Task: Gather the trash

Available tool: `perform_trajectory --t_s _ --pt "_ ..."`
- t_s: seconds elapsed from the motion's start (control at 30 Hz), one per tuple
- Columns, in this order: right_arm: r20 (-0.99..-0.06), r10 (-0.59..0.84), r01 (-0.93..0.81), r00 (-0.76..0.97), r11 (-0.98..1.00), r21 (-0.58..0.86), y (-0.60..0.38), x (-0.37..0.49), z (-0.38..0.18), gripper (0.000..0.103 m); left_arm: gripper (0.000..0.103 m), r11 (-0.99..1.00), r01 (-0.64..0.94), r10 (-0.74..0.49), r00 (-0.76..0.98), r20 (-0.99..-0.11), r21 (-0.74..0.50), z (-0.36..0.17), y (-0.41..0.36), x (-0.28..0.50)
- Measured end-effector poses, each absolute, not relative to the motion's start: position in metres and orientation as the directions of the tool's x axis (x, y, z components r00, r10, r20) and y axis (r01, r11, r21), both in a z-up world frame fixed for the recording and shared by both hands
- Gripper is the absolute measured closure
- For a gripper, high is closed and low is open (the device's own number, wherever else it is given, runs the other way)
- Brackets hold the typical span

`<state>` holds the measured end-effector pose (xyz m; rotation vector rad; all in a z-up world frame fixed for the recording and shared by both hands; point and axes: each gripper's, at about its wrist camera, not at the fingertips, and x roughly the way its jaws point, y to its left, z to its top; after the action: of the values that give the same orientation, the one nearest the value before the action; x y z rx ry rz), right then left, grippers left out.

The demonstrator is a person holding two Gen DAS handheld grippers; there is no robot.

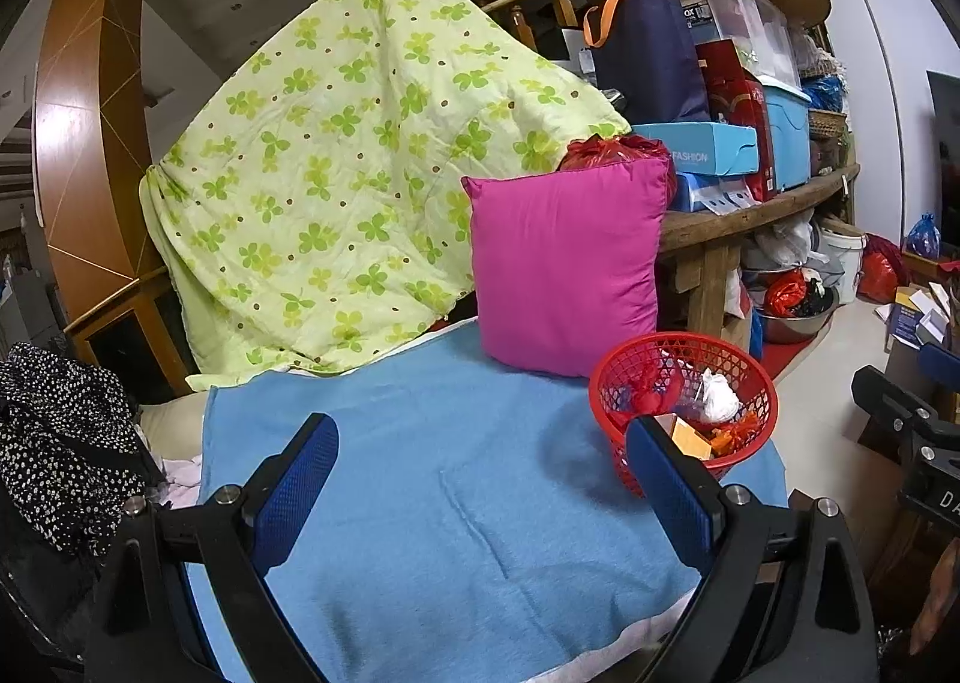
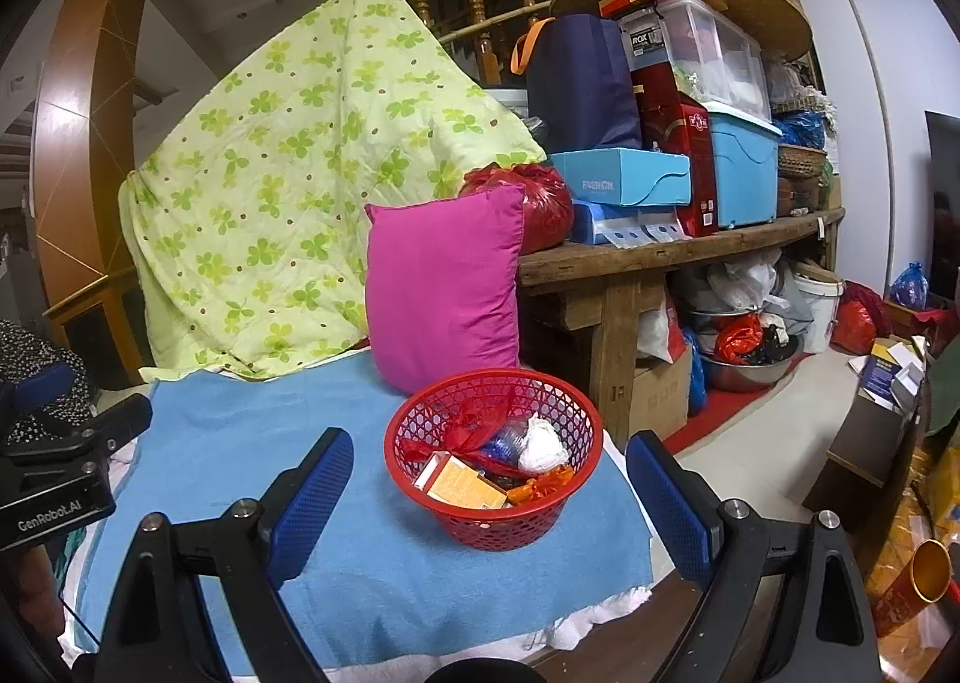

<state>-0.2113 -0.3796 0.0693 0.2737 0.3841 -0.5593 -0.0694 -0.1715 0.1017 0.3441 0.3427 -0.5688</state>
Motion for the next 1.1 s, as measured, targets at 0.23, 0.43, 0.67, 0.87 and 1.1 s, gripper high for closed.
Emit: perform_trajectory --t_s 0.23,0.43,0.67,0.87,1.1 --pt "-0.435 -0.468 0.569 0.769 0.812 0.132 -0.379 -0.207 0.064 0.009 0.006 0.779 0.59 -0.474 0.776 -0.417 0.212 0.096 -0.175 -0.062" --pt "-0.446 -0.465 0.565 0.765 0.817 0.118 -0.376 -0.194 0.059 0.009 0.006 0.782 0.59 -0.471 0.771 -0.429 0.201 0.09 -0.174 -0.052" --pt "-0.473 -0.453 0.563 0.756 0.818 0.117 -0.376 -0.18 0.048 0.009 0.006 0.785 0.588 -0.461 0.765 -0.45 0.195 0.08 -0.172 -0.041" --pt "-0.479 -0.453 0.562 0.752 0.82 0.109 -0.375 -0.17 0.045 0.009 0.006 0.785 0.591 -0.459 0.758 -0.464 0.188 0.073 -0.173 -0.031" --pt "-0.483 -0.455 0.566 0.749 0.817 0.108 -0.378 -0.161 0.041 0.009 0.006 0.788 0.588 -0.451 0.752 -0.481 0.181 0.065 -0.175 -0.021"
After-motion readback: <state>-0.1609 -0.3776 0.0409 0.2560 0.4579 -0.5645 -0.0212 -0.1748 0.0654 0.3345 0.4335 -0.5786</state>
